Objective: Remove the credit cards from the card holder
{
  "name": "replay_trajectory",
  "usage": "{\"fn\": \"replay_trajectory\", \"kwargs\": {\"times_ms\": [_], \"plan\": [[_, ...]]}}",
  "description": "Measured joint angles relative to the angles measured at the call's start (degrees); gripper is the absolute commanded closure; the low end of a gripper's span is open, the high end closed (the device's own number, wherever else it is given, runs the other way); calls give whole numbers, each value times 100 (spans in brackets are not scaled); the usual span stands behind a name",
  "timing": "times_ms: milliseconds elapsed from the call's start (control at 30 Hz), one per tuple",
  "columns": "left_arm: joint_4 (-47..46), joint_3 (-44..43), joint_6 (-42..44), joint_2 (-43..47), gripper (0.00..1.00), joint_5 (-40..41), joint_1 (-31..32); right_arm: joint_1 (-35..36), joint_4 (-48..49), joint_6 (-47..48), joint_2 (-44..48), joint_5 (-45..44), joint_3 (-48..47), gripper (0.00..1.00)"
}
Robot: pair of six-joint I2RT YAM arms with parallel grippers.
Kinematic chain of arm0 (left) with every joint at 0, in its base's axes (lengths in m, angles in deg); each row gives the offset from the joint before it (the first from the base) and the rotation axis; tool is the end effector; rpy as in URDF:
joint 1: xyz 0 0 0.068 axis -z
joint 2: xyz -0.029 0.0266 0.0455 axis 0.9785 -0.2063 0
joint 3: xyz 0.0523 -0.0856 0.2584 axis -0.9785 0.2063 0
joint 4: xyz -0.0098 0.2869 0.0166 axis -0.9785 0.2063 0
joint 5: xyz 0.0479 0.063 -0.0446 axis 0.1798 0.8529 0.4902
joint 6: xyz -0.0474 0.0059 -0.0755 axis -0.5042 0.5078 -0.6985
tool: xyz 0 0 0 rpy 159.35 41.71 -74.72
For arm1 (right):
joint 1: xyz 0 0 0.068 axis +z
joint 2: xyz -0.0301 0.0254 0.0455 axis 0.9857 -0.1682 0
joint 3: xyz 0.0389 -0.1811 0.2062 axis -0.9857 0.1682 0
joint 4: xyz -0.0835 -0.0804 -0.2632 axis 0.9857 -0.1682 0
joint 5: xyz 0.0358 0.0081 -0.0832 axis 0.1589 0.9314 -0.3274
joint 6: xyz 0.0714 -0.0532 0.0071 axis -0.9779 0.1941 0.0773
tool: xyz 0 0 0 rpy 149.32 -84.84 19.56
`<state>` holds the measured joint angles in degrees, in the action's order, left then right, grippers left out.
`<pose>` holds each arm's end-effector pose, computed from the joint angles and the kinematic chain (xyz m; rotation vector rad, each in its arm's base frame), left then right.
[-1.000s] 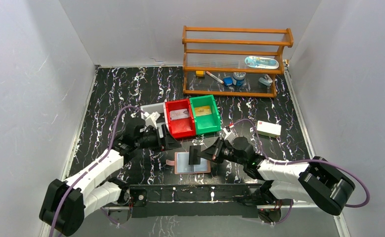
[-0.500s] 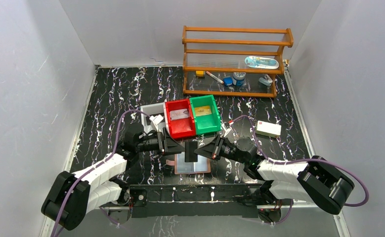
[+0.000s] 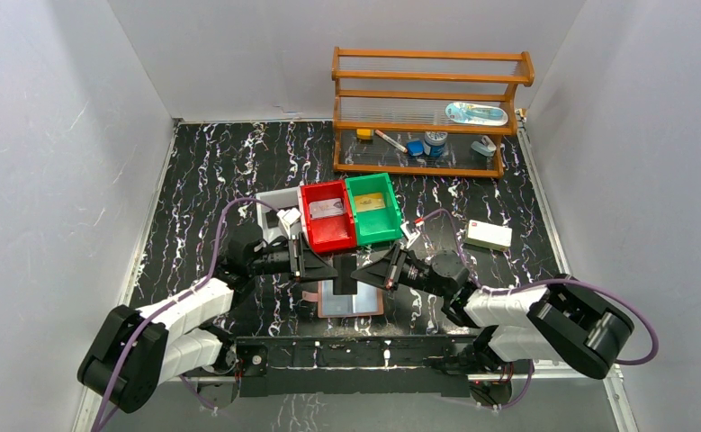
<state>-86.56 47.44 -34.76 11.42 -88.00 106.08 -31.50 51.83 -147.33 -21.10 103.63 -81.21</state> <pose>0.1954 -0.1743 0.1801 0.2162 2.0866 -1.8038 0.1556 0.2158 0.1631 0.0955 1.8806 1.8548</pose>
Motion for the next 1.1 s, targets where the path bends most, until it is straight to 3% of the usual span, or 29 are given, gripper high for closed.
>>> {"fn": "replay_trajectory", "kwargs": {"times_ms": [367, 567, 733, 933, 1000, 1100], "plan": [[-378, -66, -273, 0, 75, -221, 101, -2, 1084, -264, -612, 168, 186, 100], [-509, -72, -345, -2, 81, -223, 188, -2, 1064, -238, -496, 179, 184, 100], [-595, -111, -398, -68, 99, -177, 411, 0, 1016, -238, -321, 177, 184, 100], [-627, -111, -402, -55, 100, -76, 455, -2, 874, -229, -186, 140, 184, 100], [-634, -111, -409, -52, 100, -63, 463, 0, 826, -221, -129, 125, 184, 97], [-658, -111, -415, -48, 100, -44, 476, -2, 728, -212, -48, 114, 184, 83]]}}
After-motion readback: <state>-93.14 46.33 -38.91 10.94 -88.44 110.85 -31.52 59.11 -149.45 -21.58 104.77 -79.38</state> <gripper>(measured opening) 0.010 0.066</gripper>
